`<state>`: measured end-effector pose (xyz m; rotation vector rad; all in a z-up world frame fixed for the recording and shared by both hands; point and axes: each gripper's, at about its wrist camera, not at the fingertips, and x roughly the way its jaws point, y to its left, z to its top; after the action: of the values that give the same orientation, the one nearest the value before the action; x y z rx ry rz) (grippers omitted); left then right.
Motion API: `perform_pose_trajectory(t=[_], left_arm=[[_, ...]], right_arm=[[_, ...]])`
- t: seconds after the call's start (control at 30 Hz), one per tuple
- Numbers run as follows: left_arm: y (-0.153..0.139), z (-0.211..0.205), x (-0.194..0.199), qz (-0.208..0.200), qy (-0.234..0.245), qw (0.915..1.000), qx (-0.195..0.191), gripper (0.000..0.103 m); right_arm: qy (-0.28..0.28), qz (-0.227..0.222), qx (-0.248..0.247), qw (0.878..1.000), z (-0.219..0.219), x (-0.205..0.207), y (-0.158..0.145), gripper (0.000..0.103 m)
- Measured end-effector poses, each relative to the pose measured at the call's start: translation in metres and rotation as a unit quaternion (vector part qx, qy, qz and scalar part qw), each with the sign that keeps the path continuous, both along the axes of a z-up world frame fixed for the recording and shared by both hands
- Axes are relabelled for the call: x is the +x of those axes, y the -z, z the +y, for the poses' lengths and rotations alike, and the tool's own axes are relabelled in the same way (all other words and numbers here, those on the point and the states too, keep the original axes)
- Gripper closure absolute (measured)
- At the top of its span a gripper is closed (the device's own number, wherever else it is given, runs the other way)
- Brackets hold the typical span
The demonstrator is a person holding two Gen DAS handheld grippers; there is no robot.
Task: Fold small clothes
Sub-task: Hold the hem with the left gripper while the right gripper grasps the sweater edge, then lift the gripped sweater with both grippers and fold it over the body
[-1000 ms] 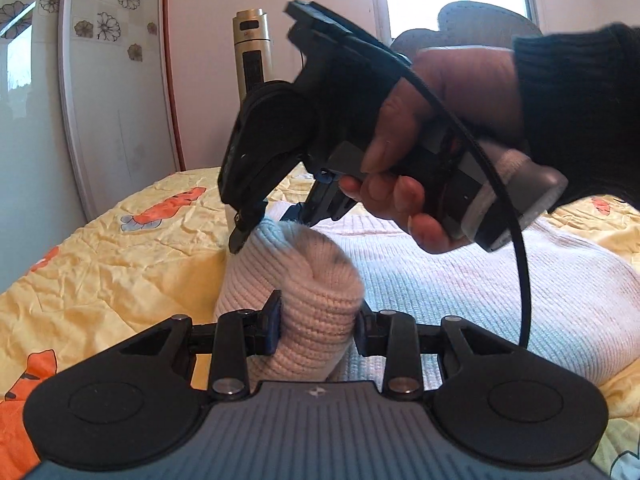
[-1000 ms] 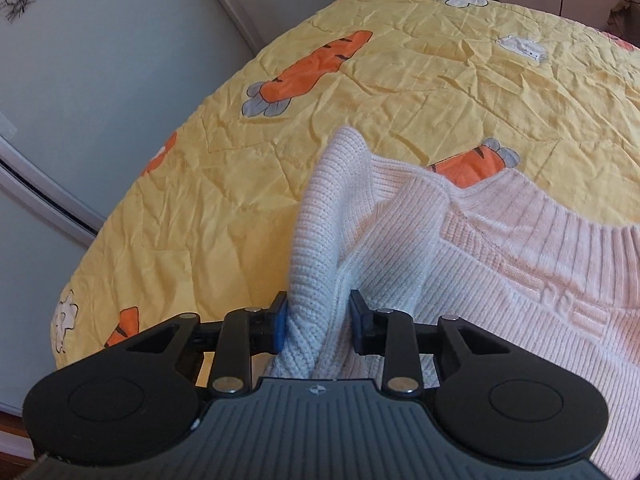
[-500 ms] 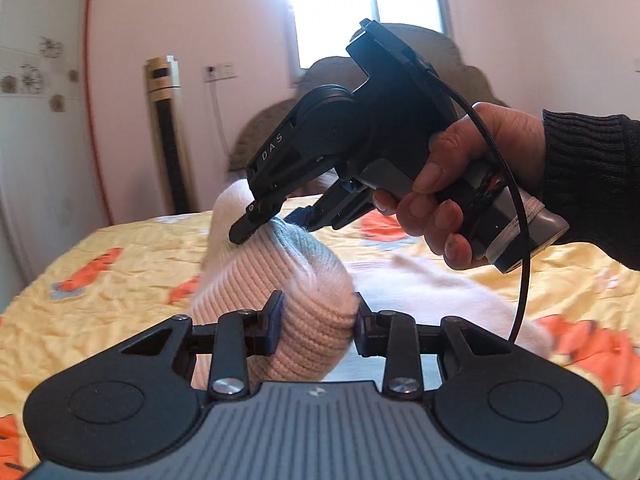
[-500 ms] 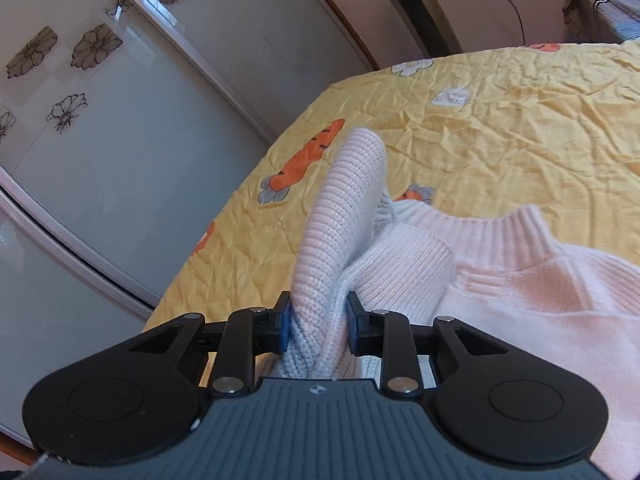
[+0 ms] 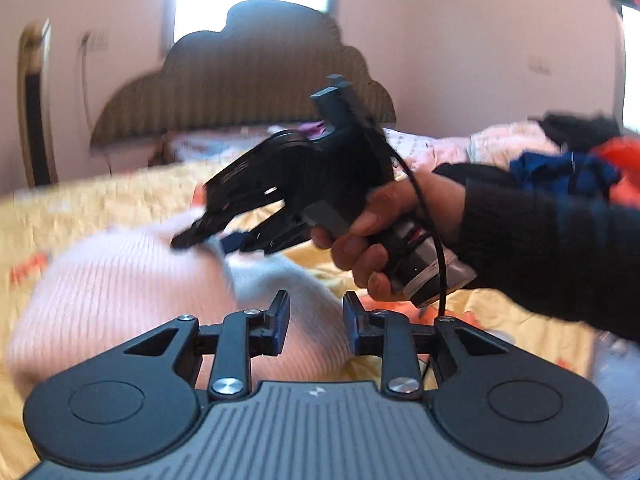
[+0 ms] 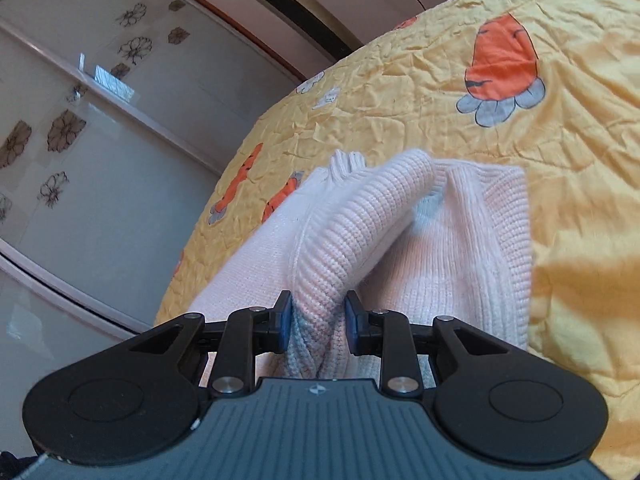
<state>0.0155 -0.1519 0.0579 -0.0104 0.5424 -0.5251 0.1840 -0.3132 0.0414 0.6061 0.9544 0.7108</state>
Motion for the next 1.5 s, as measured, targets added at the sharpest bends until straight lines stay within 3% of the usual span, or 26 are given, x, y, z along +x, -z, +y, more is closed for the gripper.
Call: perform_pose_trajectory(t=[0.03, 0.1, 0.13, 0.17, 0.23, 0.37, 0.47, 0.5, 0.57, 0.63, 0.7, 0.8, 0.93, 1.0, 1.07, 1.1, 1.13, 1.2, 1.27, 1.33, 1.43, 1.5], left_arm=[[0.0, 0.015, 0.003, 0.029, -0.016, 0.999, -0.031, 0.072], [0.001, 0.046, 0.007, 0.081, -0.067, 0.9896, -0.097, 0.056], [0.004, 0.061, 0.008, 0.104, -0.106, 0.9798, -0.133, 0.036], [0.006, 0.072, 0.009, 0.122, -0.132, 0.9698, -0.165, 0.024], [0.01, 0.086, 0.017, 0.153, -0.164, 0.9527, -0.205, 0.024], [0.016, 0.093, 0.022, 0.175, -0.189, 0.9325, -0.253, 0.024], [0.015, 0.082, 0.015, 0.19, -0.155, 0.9425, -0.227, 0.023], [0.017, 0.083, 0.014, 0.197, -0.156, 0.9403, -0.23, 0.023], [0.024, 0.09, 0.017, 0.216, -0.175, 0.9282, -0.247, 0.023], [0.034, 0.1, 0.02, 0.249, -0.219, 0.9086, -0.255, 0.024], [0.044, 0.106, 0.022, 0.283, -0.22, 0.8928, -0.273, 0.024], [0.043, 0.111, 0.024, 0.268, -0.238, 0.8902, -0.281, 0.024], [0.039, 0.116, 0.031, 0.264, -0.241, 0.8754, -0.325, 0.024], [0.045, 0.115, 0.041, 0.281, -0.245, 0.8624, -0.342, 0.025], [0.055, 0.114, 0.051, 0.313, -0.248, 0.8363, -0.376, 0.025], [0.058, 0.111, 0.054, 0.32, -0.248, 0.8289, -0.386, 0.025], [0.058, 0.106, 0.057, 0.325, -0.245, 0.8277, -0.386, 0.029], [0.056, 0.094, 0.058, 0.33, -0.229, 0.8346, -0.376, 0.036], [0.058, 0.085, 0.057, 0.332, -0.222, 0.8435, -0.359, 0.061], [0.067, 0.087, 0.057, 0.342, -0.238, 0.8352, -0.359, 0.069], [0.073, 0.09, 0.057, 0.353, -0.243, 0.825, -0.369, 0.07], [0.069, 0.087, 0.057, 0.347, -0.241, 0.8306, -0.362, 0.071]], right_arm=[[0.0, -0.001, 0.007, 1.0, 0.0, 0.001, 0.003, 0.074], [-0.004, 0.002, 0.017, 1.0, 0.0, 0.004, 0.007, 0.074], [-0.007, 0.006, 0.021, 1.0, 0.001, 0.007, 0.01, 0.074], [-0.009, 0.009, 0.024, 1.0, 0.002, 0.01, 0.012, 0.074], [-0.013, 0.016, 0.031, 0.999, 0.003, 0.014, 0.015, 0.073], [-0.017, 0.017, 0.033, 0.999, 0.006, 0.014, 0.015, 0.073], [-0.017, 0.019, 0.03, 0.999, 0.006, 0.015, 0.014, 0.073], [-0.016, 0.019, 0.028, 0.999, 0.006, 0.015, 0.013, 0.073], [-0.017, 0.018, 0.025, 0.999, 0.005, 0.015, 0.012, 0.073], [-0.018, 0.018, 0.023, 0.999, 0.006, 0.016, 0.012, 0.072], [-0.017, 0.02, 0.023, 0.999, 0.007, 0.016, 0.013, 0.072], [-0.018, 0.02, 0.018, 0.999, 0.007, 0.016, 0.013, 0.072], [-0.017, 0.022, 0.016, 0.999, 0.007, 0.016, 0.014, 0.071], [-0.015, 0.024, 0.014, 1.0, 0.007, 0.016, 0.014, 0.069], [-0.013, 0.026, 0.013, 1.0, 0.007, 0.016, 0.015, 0.064], [-0.011, 0.027, 0.014, 0.999, 0.006, 0.017, 0.016, 0.063], [-0.009, 0.029, 0.016, 0.999, 0.006, 0.017, 0.017, 0.062], [-0.005, 0.032, 0.022, 0.999, 0.004, 0.016, 0.019, 0.062], [0.004, 0.044, 0.041, 0.998, -0.001, 0.016, 0.021, 0.057], [0.026, 0.067, 0.082, 0.994, -0.012, 0.018, 0.023, 0.058], [0.06, 0.066, 0.126, 0.988, -0.032, 0.019, 0.019, 0.053], [0.061, 0.052, 0.08, 0.994, -0.03, 0.022, 0.01, 0.044]])
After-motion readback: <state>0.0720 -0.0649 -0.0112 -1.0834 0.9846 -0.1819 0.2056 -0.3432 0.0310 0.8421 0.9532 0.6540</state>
